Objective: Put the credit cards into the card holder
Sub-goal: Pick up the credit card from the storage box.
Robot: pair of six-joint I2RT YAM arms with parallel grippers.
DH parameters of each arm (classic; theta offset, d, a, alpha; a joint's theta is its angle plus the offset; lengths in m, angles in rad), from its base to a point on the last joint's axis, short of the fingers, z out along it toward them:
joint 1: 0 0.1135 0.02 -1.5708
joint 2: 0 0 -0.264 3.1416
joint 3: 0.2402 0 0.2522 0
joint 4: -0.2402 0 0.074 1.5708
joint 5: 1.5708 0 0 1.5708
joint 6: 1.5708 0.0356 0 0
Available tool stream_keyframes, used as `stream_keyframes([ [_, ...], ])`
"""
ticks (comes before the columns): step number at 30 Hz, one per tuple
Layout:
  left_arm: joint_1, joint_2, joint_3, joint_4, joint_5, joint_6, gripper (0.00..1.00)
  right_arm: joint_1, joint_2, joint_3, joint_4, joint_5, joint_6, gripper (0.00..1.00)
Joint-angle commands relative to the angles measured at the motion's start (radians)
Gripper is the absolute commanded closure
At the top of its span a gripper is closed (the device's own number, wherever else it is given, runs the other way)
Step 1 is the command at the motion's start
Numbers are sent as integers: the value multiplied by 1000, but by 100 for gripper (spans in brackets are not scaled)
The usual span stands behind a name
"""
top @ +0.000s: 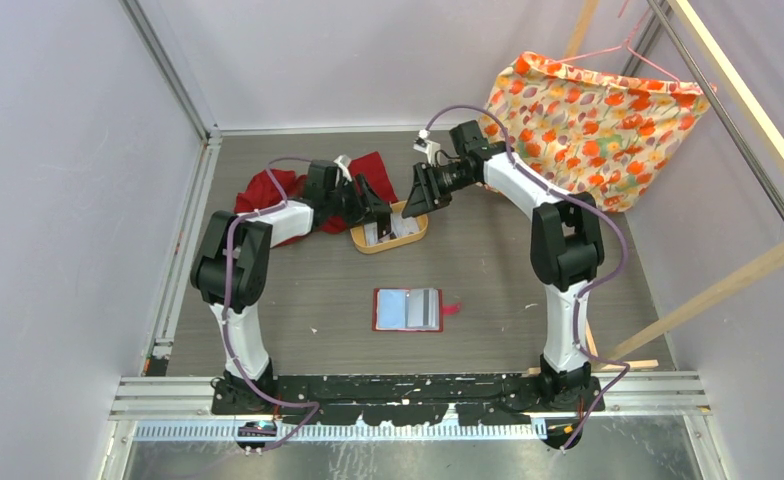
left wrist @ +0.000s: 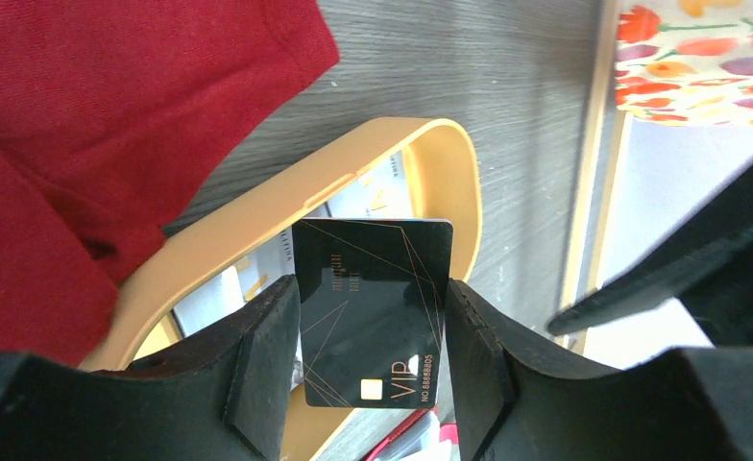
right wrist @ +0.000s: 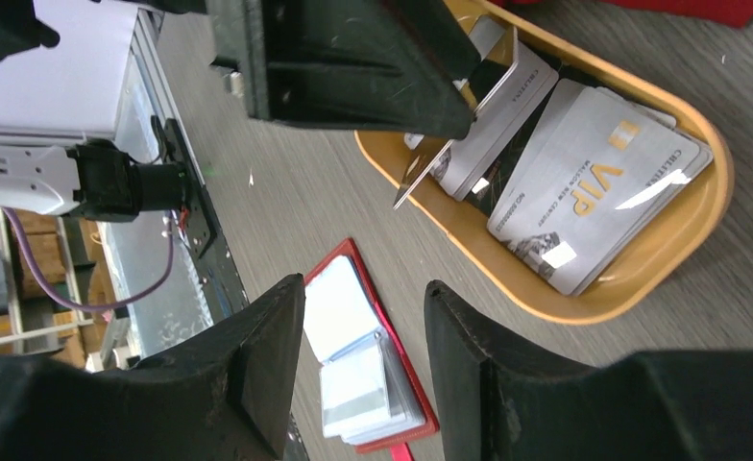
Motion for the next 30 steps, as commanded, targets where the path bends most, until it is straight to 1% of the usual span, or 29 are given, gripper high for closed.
stream_keyframes([
  [1,30,-28,-17,185,114,-41,66,11,48,84,31,-27,71,46],
  [7,59,-4,-41,315,190,-102,68,25,120,135,28,-74,96,46],
  [18,78,47,-59,409,272,-138,71,28,184,152,127,-197,210,46],
  [26,82,64,-64,439,302,-151,73,31,213,161,149,-192,245,46],
  [30,87,70,-72,462,321,-159,73,28,229,167,147,-186,252,48],
])
